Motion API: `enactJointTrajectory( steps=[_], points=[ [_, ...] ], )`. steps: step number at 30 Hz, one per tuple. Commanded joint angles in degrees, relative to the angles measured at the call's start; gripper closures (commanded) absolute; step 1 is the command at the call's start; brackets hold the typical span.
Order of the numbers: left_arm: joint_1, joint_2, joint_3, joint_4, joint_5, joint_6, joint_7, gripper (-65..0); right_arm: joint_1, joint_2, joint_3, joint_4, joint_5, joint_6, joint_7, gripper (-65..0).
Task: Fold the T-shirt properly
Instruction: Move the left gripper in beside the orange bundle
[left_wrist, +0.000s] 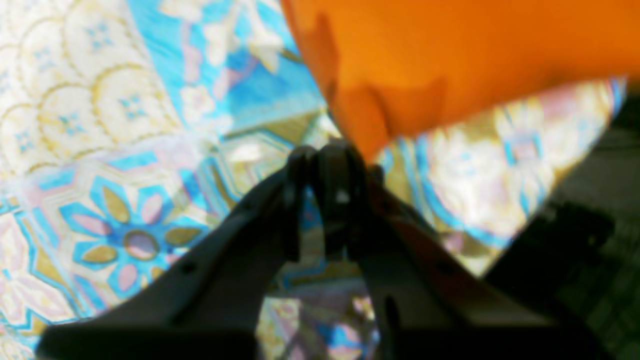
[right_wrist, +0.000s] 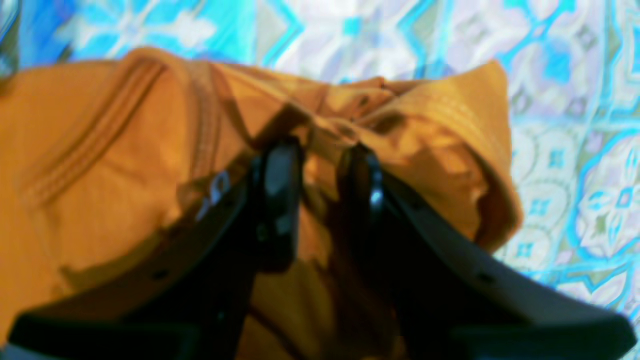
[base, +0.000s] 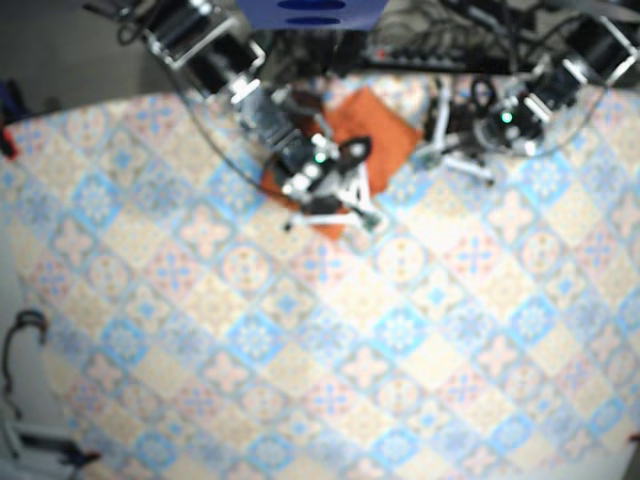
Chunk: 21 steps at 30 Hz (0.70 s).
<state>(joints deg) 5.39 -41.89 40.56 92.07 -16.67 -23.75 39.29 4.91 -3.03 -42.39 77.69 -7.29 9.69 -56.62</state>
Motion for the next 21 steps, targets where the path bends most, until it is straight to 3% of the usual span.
enactJointTrajectory(
  steps=[1, 7, 11, 21],
  points=[
    [-0.2, -1.2, 0.5, 1.1, -0.3, -0.9, 0.5, -7.5, 0.6, -0.3, 0.1, -0.4, -0.2, -0.2, 0.3, -17.5],
    [0.0, -2.4, 1.1, 2.9, -0.3, -1.3, 0.5, -7.5, 0.6, -0.3, 0.1, -4.1, -0.2, -0.2, 2.9, -17.5],
    [-0.2, -2.4, 2.6, 4.1, -0.3, -5.3, 0.5, -7.5, 0.7, -0.8, 0.1, -4.9, -0.2, -0.2, 3.0, -17.5],
    [-7.1, -3.3, 17.3, 6.6, 0.3, -6.8, 2.3, -7.5, 2.1, -1.1, 0.2, -7.2, -0.1, -0.2, 3.0, -17.5]
  ],
)
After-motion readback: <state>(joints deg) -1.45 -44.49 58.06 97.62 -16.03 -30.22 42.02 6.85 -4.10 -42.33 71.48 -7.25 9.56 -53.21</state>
